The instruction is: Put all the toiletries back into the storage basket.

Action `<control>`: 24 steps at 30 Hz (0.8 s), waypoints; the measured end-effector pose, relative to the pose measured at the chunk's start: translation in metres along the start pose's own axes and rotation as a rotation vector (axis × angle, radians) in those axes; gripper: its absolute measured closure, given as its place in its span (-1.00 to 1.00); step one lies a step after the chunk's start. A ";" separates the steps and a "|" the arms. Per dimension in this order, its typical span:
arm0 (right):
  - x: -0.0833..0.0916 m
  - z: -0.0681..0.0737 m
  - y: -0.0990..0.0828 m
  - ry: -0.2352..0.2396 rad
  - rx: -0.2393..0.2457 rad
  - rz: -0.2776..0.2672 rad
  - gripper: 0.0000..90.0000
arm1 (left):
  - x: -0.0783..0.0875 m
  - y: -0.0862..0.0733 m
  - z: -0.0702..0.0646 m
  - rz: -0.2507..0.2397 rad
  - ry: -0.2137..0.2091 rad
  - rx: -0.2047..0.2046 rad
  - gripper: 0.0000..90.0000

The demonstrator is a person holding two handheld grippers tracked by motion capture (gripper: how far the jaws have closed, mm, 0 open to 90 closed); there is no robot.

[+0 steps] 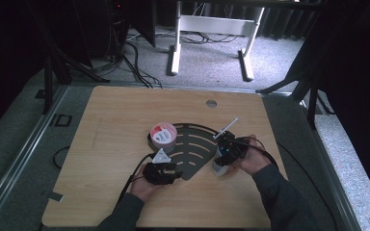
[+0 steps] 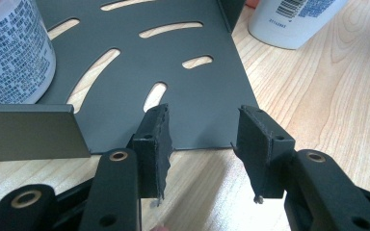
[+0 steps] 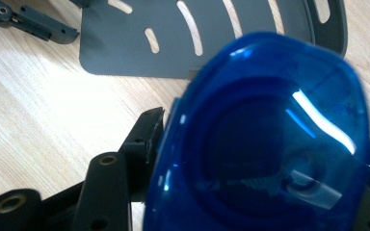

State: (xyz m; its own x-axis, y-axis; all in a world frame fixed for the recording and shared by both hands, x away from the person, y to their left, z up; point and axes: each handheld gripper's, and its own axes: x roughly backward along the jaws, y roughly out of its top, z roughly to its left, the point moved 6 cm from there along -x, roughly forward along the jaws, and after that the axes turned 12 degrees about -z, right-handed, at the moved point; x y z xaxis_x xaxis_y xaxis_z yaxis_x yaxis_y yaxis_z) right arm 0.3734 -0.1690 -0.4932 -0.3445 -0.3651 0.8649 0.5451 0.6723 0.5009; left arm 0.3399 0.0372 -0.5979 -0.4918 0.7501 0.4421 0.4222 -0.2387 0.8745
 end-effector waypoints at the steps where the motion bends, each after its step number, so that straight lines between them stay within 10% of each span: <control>1: 0.000 0.000 0.000 -0.001 0.004 0.006 0.06 | 0.000 0.000 0.000 0.000 0.000 0.000 0.23; 24: -0.002 0.003 0.000 0.007 0.043 0.065 0.17 | 0.000 0.000 0.000 0.000 0.000 0.004 0.23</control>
State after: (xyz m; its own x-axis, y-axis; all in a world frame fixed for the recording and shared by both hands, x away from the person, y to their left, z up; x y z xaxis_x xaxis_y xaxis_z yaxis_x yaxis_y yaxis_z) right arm 0.3719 -0.1666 -0.4955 -0.3043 -0.3242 0.8957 0.5329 0.7215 0.4422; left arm 0.3401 0.0375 -0.5979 -0.4919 0.7498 0.4426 0.4251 -0.2369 0.8736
